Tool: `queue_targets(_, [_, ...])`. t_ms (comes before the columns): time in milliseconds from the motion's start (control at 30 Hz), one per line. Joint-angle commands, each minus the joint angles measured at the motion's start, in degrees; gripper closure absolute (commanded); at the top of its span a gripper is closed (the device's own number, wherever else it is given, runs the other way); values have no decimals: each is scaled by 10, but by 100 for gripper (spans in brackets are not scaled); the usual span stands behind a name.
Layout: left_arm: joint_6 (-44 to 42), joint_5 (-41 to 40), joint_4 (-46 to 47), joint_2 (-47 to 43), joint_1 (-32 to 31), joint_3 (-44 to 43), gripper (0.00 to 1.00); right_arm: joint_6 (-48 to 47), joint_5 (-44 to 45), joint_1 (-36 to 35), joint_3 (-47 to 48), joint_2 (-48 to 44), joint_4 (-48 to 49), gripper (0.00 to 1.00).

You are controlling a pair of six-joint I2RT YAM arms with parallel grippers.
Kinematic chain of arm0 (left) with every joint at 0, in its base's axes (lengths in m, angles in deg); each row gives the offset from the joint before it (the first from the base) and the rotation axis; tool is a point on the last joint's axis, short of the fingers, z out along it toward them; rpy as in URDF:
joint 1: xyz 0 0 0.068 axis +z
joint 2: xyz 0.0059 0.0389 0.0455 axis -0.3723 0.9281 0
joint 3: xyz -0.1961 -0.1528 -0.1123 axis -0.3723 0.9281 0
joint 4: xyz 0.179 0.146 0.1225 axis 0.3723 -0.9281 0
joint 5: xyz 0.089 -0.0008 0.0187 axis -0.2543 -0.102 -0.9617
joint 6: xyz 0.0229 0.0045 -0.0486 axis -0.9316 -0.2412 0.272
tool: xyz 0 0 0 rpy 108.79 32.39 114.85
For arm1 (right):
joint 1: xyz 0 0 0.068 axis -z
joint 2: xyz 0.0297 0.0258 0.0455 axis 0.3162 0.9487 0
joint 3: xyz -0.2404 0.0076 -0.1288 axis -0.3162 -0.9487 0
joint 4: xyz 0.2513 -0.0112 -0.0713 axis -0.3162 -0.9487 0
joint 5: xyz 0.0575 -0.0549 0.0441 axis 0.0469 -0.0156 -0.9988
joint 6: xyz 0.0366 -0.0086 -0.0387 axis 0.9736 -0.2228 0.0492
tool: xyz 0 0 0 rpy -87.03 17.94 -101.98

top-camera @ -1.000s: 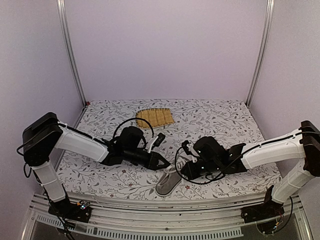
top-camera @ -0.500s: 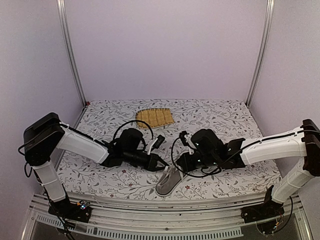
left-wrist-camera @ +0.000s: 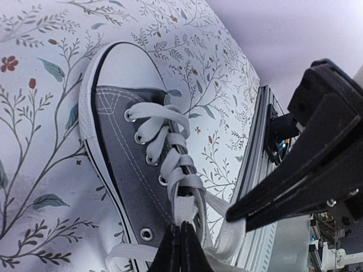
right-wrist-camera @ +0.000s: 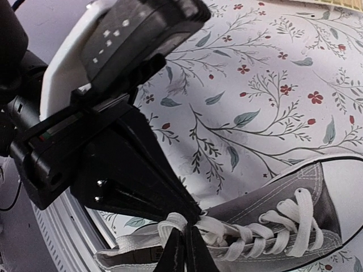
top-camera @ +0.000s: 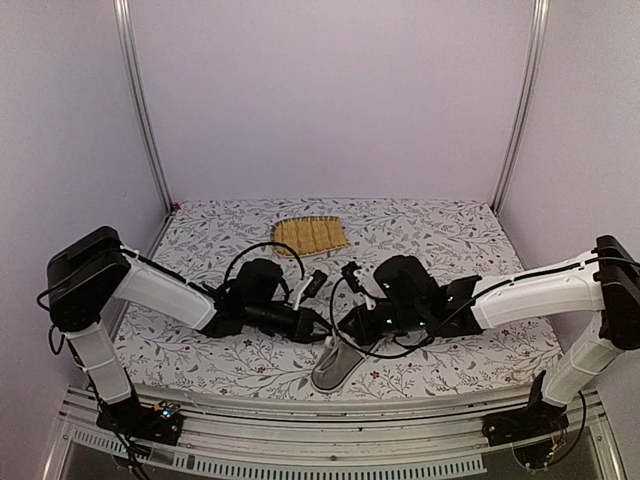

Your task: Tie the shoes

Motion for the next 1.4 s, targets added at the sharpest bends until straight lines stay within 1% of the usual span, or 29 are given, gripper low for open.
queue_targets(0, [13, -15, 42, -8, 2, 14, 100, -14, -31, -9, -6, 11, 17, 98])
queue_targets(133, [18, -27, 55, -16, 2, 20, 100, 1, -20, -8, -11, 18, 14, 98])
queue_targets(333, [32, -19, 76, -18, 1, 23, 100, 11, -14, -9, -5, 31, 19, 98])
queue_targets(700, [36, -27, 90, -25, -1, 34, 100, 19, -12, -9, -6, 38, 11, 98])
queue_targets(1067, [35, -22, 116, -32, -6, 41, 100, 32, -3, -9, 10, 59, -10, 98])
queue_targets(1267, [38, -9, 120, -22, -11, 38, 100, 43, 14, -9, 13, 60, -11, 98])
queue_targets(1367, [40, -4, 121, -20, -13, 38, 100, 58, 25, -9, 7, 58, 3, 98])
